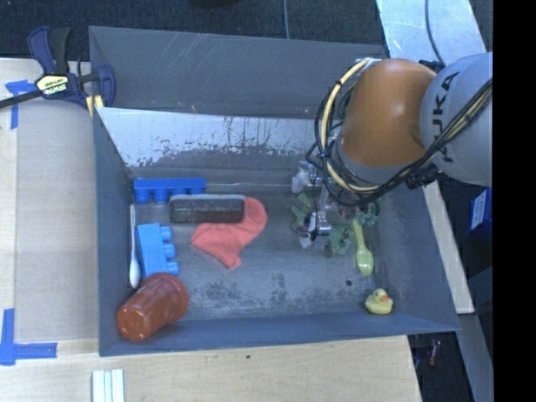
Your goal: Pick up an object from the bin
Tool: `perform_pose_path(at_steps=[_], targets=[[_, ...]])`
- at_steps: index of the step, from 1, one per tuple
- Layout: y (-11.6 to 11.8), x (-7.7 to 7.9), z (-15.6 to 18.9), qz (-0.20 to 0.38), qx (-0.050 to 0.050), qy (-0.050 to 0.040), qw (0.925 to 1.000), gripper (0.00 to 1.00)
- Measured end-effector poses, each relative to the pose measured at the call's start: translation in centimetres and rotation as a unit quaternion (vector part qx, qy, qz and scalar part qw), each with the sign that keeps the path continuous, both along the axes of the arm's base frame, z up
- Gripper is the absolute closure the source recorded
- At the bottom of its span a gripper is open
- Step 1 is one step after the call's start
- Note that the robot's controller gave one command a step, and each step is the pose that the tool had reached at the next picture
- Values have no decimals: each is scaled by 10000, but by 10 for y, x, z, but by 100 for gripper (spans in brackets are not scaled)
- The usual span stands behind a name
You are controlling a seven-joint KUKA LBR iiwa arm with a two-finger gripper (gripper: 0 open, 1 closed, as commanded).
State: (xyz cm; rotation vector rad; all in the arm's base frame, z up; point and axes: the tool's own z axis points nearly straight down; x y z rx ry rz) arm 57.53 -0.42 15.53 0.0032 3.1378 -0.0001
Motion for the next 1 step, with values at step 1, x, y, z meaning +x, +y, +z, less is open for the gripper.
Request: perform_pose_path(at_steps=[1], targets=[[0,0,0,2,0,-1,10000,0]])
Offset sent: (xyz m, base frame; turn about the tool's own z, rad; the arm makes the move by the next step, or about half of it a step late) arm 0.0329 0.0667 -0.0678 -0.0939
